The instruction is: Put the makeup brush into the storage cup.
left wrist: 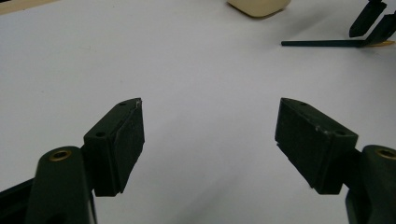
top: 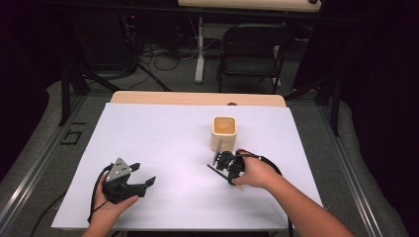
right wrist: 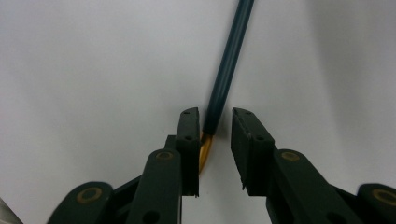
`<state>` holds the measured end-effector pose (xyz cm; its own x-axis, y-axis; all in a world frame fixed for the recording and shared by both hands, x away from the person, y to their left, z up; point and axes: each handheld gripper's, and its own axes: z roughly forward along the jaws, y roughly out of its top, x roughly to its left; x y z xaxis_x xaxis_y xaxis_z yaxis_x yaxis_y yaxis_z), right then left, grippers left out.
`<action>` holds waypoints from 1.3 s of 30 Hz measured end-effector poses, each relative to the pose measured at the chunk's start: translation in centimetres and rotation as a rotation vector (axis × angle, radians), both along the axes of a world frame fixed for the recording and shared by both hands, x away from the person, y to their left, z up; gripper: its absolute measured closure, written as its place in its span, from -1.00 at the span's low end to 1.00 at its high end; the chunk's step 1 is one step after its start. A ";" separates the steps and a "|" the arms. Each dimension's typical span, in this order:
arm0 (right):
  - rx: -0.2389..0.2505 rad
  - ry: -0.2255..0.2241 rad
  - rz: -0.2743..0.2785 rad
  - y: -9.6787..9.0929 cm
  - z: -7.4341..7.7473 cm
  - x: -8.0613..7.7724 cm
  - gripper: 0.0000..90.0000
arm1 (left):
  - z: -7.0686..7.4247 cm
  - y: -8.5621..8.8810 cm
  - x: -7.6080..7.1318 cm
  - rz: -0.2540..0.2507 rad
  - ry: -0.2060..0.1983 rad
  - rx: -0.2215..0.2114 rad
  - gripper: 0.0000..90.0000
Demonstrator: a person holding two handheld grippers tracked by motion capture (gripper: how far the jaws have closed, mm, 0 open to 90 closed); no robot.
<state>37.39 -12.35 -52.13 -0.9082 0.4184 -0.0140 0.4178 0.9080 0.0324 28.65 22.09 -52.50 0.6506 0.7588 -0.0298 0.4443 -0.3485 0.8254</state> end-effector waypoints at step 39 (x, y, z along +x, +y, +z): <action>-0.008 0.023 0.000 0.0 -0.6 -0.1 0.86 | 0.0 -0.1 0.0 0.003 -0.003 0.005 -0.46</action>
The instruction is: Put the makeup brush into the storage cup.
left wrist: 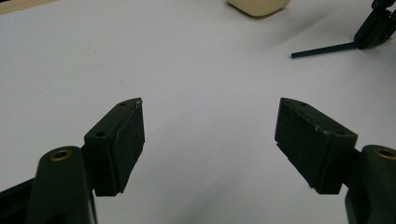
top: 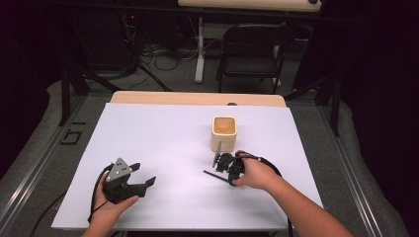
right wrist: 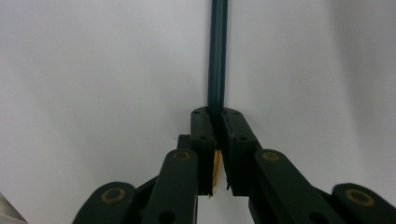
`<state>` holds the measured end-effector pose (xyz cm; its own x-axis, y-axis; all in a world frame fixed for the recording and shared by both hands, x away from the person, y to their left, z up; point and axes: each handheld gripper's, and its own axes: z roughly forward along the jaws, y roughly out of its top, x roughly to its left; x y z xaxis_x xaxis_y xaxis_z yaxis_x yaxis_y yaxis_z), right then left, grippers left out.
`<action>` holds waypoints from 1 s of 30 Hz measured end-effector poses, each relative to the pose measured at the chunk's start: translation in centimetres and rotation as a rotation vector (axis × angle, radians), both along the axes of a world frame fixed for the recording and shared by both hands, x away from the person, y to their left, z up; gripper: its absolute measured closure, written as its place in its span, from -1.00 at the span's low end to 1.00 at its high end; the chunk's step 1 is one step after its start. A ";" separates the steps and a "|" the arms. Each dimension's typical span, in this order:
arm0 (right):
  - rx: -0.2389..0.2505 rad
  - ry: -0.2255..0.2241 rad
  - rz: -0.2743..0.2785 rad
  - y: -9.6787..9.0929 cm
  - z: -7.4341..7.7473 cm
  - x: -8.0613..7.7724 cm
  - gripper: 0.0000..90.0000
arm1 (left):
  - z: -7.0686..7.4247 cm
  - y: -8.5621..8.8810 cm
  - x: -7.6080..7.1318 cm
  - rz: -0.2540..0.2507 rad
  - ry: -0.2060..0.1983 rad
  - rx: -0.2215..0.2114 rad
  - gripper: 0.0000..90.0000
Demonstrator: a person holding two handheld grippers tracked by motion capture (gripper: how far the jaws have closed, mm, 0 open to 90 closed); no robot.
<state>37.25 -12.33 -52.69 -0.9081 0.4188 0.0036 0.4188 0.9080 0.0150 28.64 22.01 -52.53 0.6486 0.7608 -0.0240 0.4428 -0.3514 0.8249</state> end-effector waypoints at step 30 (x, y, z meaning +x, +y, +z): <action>0.008 -0.034 0.049 0.3 2.6 -0.7 0.87 | -0.1 -0.5 0.0 -0.015 -0.015 0.020 -0.43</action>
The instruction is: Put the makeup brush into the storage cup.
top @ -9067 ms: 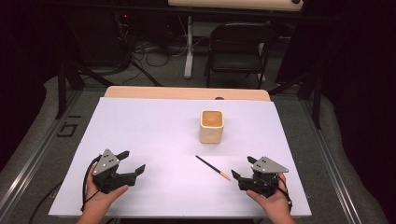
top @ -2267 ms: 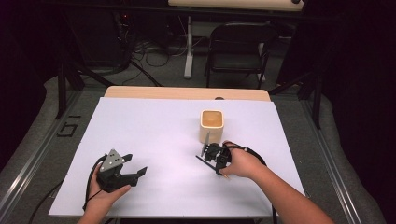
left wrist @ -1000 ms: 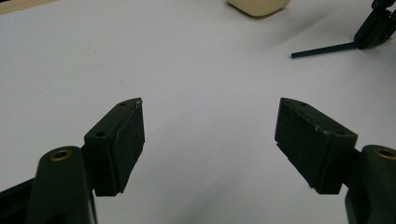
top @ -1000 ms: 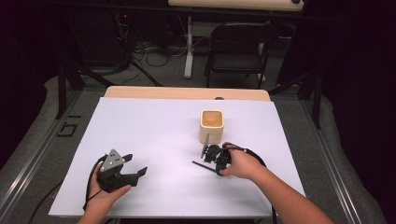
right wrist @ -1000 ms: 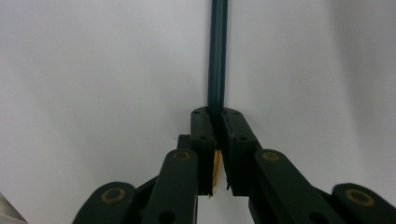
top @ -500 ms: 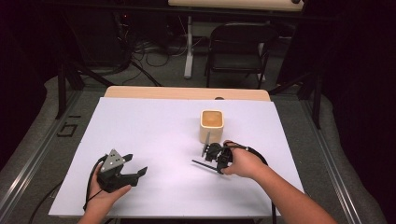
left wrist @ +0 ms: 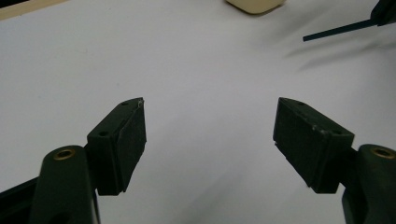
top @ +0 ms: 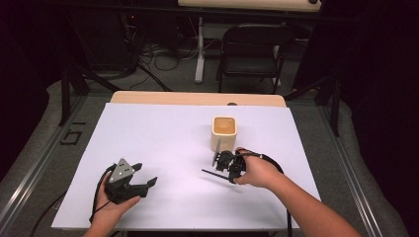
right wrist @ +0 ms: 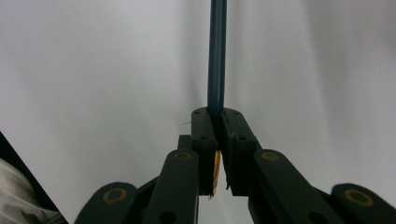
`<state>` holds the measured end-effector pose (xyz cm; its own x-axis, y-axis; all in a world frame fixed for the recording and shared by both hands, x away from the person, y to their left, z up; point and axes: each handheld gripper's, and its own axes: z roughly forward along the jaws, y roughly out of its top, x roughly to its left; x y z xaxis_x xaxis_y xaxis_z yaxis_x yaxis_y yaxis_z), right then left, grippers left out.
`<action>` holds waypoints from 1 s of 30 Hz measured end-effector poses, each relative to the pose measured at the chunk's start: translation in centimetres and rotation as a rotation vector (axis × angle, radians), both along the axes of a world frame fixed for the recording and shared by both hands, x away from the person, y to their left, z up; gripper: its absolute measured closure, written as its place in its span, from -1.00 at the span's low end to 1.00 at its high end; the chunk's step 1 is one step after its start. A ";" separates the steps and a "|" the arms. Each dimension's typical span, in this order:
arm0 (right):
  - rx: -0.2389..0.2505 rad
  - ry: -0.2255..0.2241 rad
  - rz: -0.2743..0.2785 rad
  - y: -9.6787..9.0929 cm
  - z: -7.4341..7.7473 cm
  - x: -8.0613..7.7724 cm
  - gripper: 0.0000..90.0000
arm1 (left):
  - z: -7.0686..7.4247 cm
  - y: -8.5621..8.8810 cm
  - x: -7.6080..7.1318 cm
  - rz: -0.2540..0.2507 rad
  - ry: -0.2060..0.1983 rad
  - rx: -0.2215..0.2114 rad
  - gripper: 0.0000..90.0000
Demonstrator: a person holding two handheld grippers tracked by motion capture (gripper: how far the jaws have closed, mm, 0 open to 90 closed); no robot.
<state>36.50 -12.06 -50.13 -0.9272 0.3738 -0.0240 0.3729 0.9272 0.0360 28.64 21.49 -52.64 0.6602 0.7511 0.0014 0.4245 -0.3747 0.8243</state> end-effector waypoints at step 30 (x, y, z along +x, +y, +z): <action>-0.006 -0.032 0.072 1.7 1.8 -0.3 0.87 | 1.5 -3.4 -0.4 -0.087 -0.137 0.318 -0.23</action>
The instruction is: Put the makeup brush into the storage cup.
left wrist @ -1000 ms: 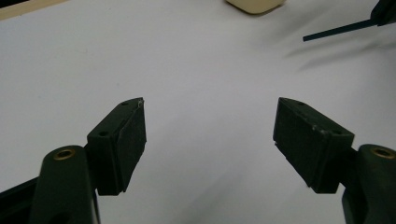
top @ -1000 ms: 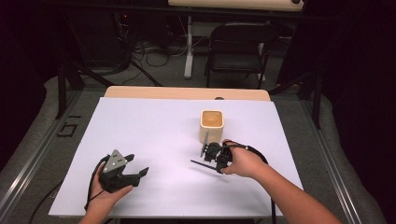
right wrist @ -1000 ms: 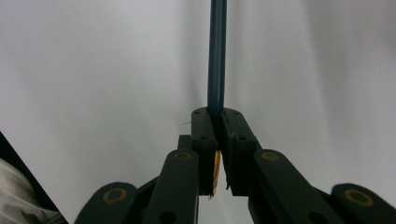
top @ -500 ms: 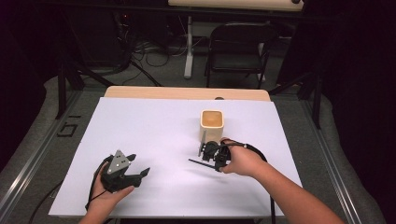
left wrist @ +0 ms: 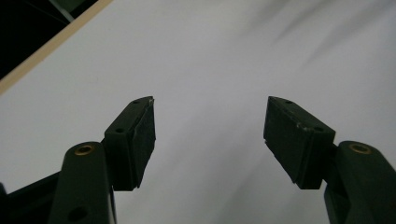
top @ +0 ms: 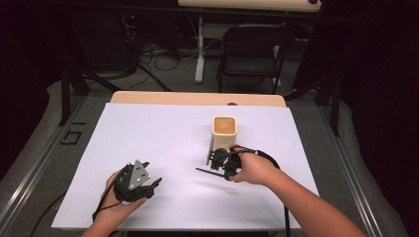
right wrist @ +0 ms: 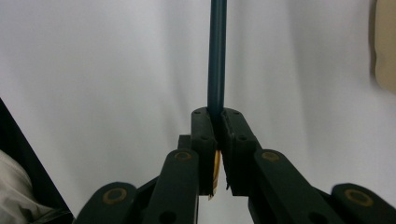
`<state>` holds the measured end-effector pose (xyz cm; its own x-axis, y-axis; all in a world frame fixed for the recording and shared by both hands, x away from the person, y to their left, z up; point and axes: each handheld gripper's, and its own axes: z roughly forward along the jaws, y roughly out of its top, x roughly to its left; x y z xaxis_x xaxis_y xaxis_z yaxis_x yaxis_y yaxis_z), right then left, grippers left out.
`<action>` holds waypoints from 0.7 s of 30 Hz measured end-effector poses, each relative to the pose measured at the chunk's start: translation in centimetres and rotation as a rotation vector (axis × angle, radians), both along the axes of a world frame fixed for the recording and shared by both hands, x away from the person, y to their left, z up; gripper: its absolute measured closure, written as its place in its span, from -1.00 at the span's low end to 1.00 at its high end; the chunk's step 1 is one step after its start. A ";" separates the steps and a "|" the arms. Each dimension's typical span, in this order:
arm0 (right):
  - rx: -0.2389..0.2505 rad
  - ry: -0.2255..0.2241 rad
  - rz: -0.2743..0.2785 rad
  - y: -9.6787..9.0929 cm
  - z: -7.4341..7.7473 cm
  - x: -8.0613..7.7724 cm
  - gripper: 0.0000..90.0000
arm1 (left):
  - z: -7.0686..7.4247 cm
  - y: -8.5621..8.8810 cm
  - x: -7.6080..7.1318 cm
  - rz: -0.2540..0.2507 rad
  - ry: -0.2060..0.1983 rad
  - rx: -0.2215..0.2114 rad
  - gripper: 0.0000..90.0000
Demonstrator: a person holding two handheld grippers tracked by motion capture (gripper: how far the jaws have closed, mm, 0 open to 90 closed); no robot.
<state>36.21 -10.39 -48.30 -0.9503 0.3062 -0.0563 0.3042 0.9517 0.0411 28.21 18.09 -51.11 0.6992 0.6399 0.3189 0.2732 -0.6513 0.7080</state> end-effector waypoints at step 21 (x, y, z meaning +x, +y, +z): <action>0.003 -0.014 0.016 0.3 0.8 -0.4 0.87 | 0.7 -4.9 0.7 -0.182 -0.093 0.253 -0.04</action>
<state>35.85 -10.10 -47.52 -0.9542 0.2910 -0.0686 0.2882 0.9563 0.0485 28.87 13.15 -50.45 0.7553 0.3994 0.5196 0.0775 -0.8418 0.5342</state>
